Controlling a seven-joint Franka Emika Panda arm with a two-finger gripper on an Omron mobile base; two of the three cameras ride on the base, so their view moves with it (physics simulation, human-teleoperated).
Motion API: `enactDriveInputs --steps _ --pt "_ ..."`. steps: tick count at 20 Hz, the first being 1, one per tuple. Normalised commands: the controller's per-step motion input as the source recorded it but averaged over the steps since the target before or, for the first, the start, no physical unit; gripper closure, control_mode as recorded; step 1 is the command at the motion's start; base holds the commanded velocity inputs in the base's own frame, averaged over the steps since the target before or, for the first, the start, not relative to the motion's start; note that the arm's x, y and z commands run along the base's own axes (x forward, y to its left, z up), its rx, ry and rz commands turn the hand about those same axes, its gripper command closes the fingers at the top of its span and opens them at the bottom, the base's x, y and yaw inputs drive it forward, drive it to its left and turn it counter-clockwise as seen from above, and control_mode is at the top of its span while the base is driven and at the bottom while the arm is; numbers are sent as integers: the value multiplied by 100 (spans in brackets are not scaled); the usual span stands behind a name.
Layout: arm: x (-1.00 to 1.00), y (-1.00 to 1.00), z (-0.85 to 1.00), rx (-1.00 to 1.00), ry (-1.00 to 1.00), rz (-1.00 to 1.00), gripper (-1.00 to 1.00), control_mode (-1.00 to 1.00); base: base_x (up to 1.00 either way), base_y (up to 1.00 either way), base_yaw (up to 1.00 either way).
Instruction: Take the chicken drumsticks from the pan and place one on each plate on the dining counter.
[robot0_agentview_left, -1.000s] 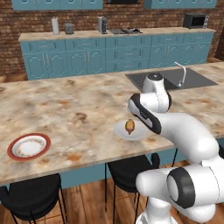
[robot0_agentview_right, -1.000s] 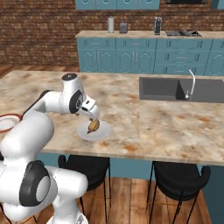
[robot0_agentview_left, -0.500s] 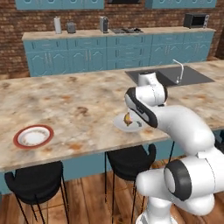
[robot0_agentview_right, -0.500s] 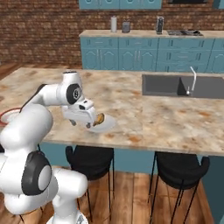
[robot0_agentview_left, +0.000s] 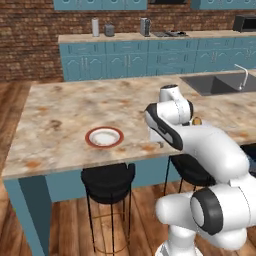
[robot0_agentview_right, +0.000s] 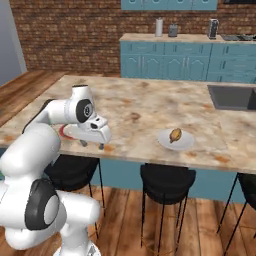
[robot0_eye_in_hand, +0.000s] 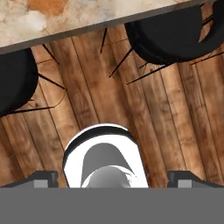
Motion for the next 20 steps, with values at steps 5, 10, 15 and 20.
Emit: enactDriveInputs --steps 5,10,15,20 --pt "0 0 0 0 0 0 -100 100 0 100 4" --pt "0 0 0 0 0 0 -100 100 0 100 1" --pt "0 0 0 0 0 0 -100 100 0 100 0" --pt "0 0 0 0 0 0 -100 100 0 100 0"
